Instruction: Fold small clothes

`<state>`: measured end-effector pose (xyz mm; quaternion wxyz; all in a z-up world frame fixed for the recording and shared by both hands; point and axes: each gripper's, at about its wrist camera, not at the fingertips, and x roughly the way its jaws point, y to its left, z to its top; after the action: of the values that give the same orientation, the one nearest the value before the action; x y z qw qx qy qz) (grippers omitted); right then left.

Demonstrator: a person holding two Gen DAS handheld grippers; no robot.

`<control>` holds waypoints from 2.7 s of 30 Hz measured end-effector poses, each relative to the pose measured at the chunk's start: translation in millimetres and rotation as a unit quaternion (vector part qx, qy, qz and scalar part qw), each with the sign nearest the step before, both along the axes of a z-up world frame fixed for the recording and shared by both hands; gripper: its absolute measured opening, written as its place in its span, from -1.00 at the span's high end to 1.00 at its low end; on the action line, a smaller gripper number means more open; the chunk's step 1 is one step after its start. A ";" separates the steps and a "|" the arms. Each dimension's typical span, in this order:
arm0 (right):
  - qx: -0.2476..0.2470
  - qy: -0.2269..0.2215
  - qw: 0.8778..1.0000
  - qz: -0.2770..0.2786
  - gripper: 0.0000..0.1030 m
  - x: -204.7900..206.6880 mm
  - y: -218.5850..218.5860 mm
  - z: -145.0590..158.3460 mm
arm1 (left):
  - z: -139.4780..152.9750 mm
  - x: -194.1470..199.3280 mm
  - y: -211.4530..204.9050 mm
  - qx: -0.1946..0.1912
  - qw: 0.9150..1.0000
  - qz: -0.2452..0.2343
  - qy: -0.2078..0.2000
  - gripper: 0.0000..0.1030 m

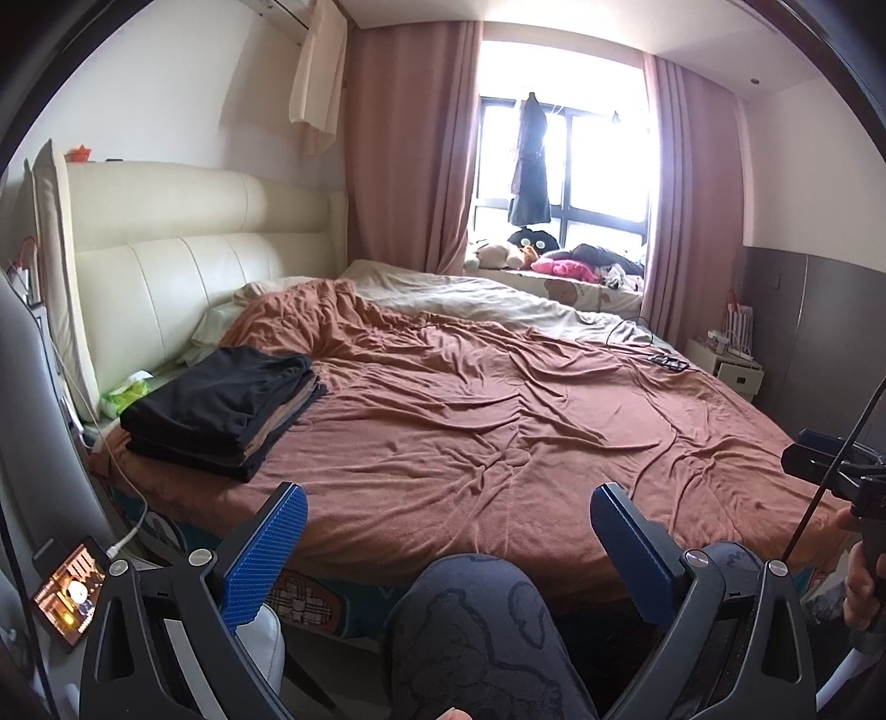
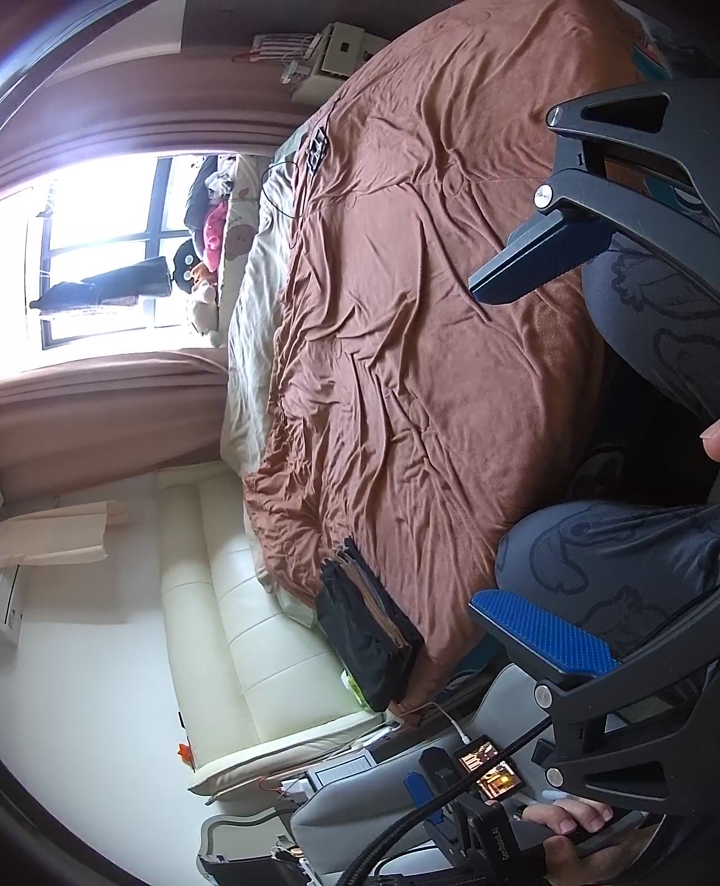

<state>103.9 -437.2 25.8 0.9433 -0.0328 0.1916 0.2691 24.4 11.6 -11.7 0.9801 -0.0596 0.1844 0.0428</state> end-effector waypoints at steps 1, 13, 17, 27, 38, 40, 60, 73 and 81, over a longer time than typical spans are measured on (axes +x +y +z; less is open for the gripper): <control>0.000 -0.001 1.000 0.000 -1.00 -0.7 -0.6 0.7 | 0.5 -0.7 0.0 0.000 1.000 0.000 -0.001 -1.00; -0.005 -0.004 1.000 0.003 -1.00 -2.4 -0.2 -0.4 | 2.0 -6.1 4.9 -0.005 1.000 0.005 -0.002 -1.00; -0.005 -0.004 1.000 0.004 -1.00 -2.9 -0.1 0.3 | 2.9 -7.7 6.3 -0.008 1.000 0.005 -0.004 -1.00; -0.003 -0.005 1.000 0.003 -1.00 -2.7 -4.6 1.3 | 3.7 -9.4 7.0 -0.004 1.000 0.008 -0.004 -1.00; -0.005 -0.001 1.000 0.001 -1.00 -0.5 -6.3 0.2 | 4.5 -10.7 5.0 -0.003 1.000 0.007 -0.004 -1.00; -0.004 -0.001 1.000 0.001 -1.00 -0.4 -6.5 1.4 | 4.4 -10.2 5.3 -0.003 1.000 0.006 -0.004 -1.00; -0.006 0.002 1.000 0.002 -1.00 2.0 -5.4 0.0 | 3.9 -9.9 8.8 -0.002 1.000 0.005 -0.002 -1.00; -0.006 0.002 1.000 -0.001 -1.00 2.5 -4.7 -1.1 | 2.9 -11.0 11.5 0.001 1.000 0.006 -0.002 -1.00; -0.007 0.004 1.000 -0.002 -1.00 3.7 -5.4 -1.8 | 2.5 -11.1 10.6 0.002 1.000 0.007 -0.003 -1.00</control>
<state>107.6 -442.7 24.1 0.9427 -0.0382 0.1976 0.2662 13.2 22.2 -9.2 0.9805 -0.0592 0.1807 0.0493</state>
